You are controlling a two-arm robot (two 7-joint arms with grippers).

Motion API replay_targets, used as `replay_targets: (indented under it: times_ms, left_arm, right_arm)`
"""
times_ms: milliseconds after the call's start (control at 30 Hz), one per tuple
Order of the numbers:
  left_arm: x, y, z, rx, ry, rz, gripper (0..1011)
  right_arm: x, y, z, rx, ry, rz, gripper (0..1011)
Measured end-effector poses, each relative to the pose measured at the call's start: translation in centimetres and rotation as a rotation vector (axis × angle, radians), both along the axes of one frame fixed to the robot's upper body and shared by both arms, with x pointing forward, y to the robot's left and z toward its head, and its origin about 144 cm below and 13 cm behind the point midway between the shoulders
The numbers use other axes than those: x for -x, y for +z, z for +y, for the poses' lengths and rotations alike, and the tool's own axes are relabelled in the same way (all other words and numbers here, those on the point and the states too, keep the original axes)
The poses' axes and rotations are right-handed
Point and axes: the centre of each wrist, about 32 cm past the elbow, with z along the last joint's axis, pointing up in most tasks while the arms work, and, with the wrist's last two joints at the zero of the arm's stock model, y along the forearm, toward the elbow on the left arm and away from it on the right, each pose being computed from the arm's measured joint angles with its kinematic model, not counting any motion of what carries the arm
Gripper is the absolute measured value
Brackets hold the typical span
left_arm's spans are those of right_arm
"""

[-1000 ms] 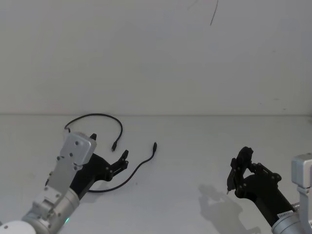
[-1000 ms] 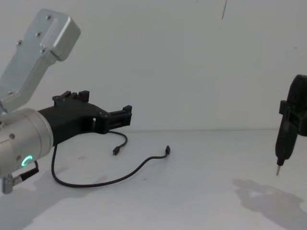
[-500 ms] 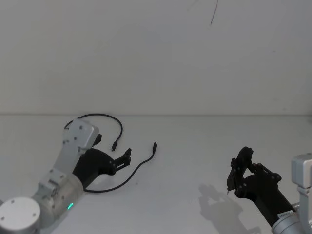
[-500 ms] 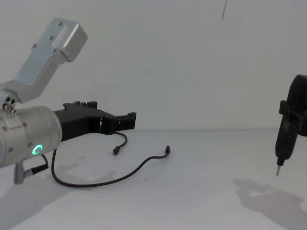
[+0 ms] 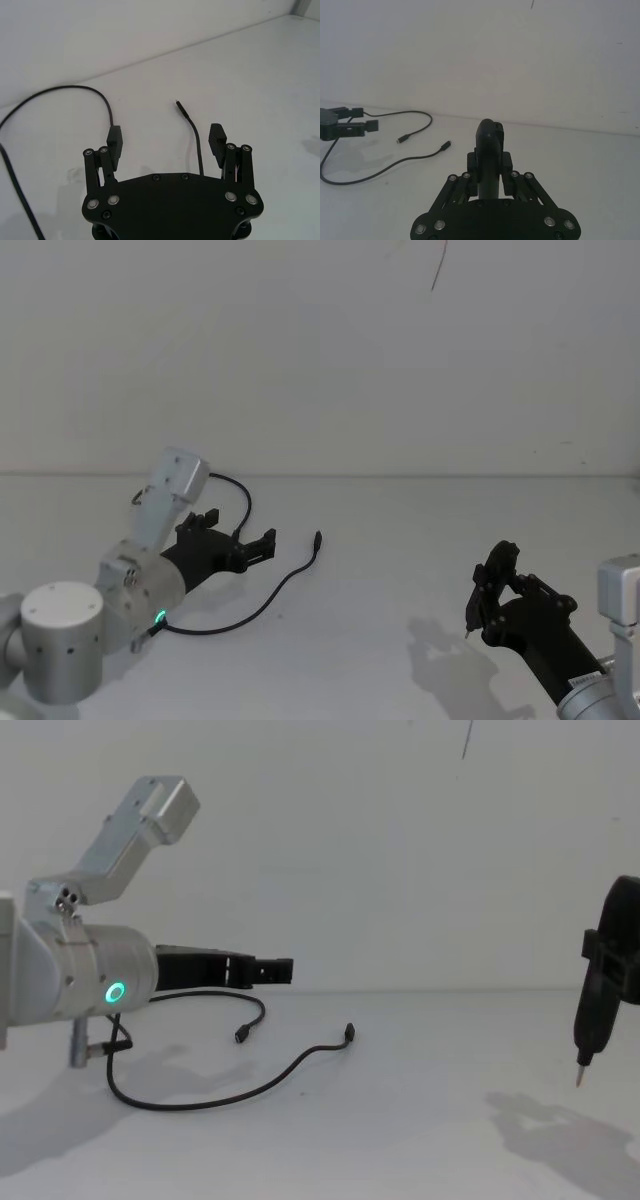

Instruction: Pick up the data cable with the one hand.

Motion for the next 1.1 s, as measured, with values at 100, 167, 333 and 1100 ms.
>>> replay_targets:
  times_ms: [100, 167, 333, 1100]
  left_arm:
    - [-0.8, 0.4, -0.3, 0.001, -0.001, 0.026, 1001]
    - [-1.3, 0.6, -0.5, -0.005, -0.003, 0.045, 1001]
    - [-2.2, 1.1, -1.1, -0.035, -0.013, 0.083, 1001]
    - [-4.8, 1.0, -4.6, -0.191, -0.036, 0.208, 1001]
  right_arm:
    - [0.0, 0.0, 0.0, 0.0, 0.0, 0.0, 263]
    - [0.0, 0.0, 0.0, 0.0, 0.0, 0.0, 263]
    - [0.0, 0.0, 0.0, 0.0, 0.0, 0.0, 263]
    - [0.0, 0.0, 0.0, 0.0, 0.0, 0.0, 263]
